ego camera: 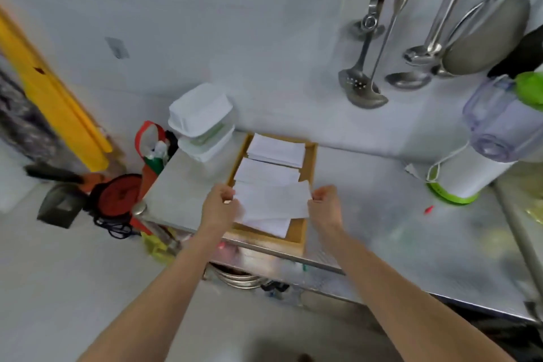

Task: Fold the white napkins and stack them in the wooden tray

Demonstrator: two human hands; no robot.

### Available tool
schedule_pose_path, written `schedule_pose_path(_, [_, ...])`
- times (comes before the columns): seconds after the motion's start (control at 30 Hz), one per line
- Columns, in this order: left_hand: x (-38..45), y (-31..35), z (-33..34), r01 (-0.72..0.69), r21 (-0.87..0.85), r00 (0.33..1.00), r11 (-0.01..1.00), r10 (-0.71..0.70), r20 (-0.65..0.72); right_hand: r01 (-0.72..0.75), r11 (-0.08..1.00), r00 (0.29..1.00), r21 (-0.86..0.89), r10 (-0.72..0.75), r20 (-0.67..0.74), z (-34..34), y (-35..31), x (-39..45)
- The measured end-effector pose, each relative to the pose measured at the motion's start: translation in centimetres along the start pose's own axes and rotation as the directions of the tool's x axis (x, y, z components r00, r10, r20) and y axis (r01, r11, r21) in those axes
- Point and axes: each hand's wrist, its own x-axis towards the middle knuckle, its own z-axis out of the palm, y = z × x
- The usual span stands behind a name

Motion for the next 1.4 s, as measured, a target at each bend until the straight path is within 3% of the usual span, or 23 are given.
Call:
schedule_pose_path(0.2, [10.6, 1.5, 1.2, -0.044, 0.056, 0.987, 0.997, 0.035, 0.16, 0.028, 0.996, 0.997, -0.085, -0.022, 0.07, 3.2, -2.4, 7.6])
schedule_pose_path(0.43, [20.8, 3.8, 4.0, -0.246, 0.273, 0.918, 0.93, 0.134, 0.373, 0.075, 0.976, 0.996, -0.204, -0.084, -0.036, 7.0, -4.7, 13.6])
schedule_pose_path(0.6, [25.4, 3.5, 5.9, -0.334, 0.34, 0.881, 0.879, 0.163, 0.444, 0.082, 0.945, 0.991, -0.318, -0.111, -0.075, 9.3, -5.2, 17.2])
schedule_pose_path(0.77, [27.9, 1.8, 6.3, -0.478, 0.458, 0.832, 0.75, 0.218, 0.511, 0.104, 0.883, 0.991, -0.458, -0.129, -0.024, 11.5, -3.4, 19.4])
schedule_pose_path(0.83, [28.5, 1.4, 6.6, -0.552, 0.555, 0.808, 0.622, 0.237, 0.539, 0.111, 0.771, 0.992, -0.627, -0.123, 0.024, 12.1, -2.5, 20.0])
schedule_pose_path(0.87, [28.6, 1.3, 6.6, -0.597, 0.617, 0.792, 0.513, 0.255, 0.554, 0.121, 0.684, 0.992, -0.72, -0.114, 0.057, 12.2, -2.1, 20.1])
schedule_pose_path(0.97, [29.2, 1.0, 6.7, -0.687, 0.69, 0.725, 0.229, 0.272, 0.632, 0.215, 0.49, 0.976, -0.845, -0.133, 0.171, 12.0, -1.7, 20.1])
schedule_pose_path(1.03, [28.9, 1.8, 6.7, -0.727, 0.672, 0.682, 0.142, 0.257, 0.684, 0.229, 0.516, 0.972, -0.826, -0.169, 0.164, 11.4, -2.2, 19.6])
schedule_pose_path(1.13, [26.8, 4.7, 7.3, -0.783, 0.593, 0.62, 0.188, 0.313, 0.72, 0.156, 0.685, 0.976, -0.711, -0.215, 0.006, 9.3, -3.1, 18.0])
schedule_pose_path(1.23, [22.1, 8.1, 9.1, -0.851, 0.458, 0.522, 0.255, 0.323, 0.789, 0.06, 0.775, 0.984, -0.629, -0.152, -0.094, 4.7, -2.3, 14.9])
schedule_pose_path(1.4, [9.2, 12.1, 16.4, -0.971, 0.237, 0.239, 0.034, 0.224, 0.945, -0.183, 0.776, 0.952, -0.604, -0.014, -0.306, -7.4, 3.5, 4.8])
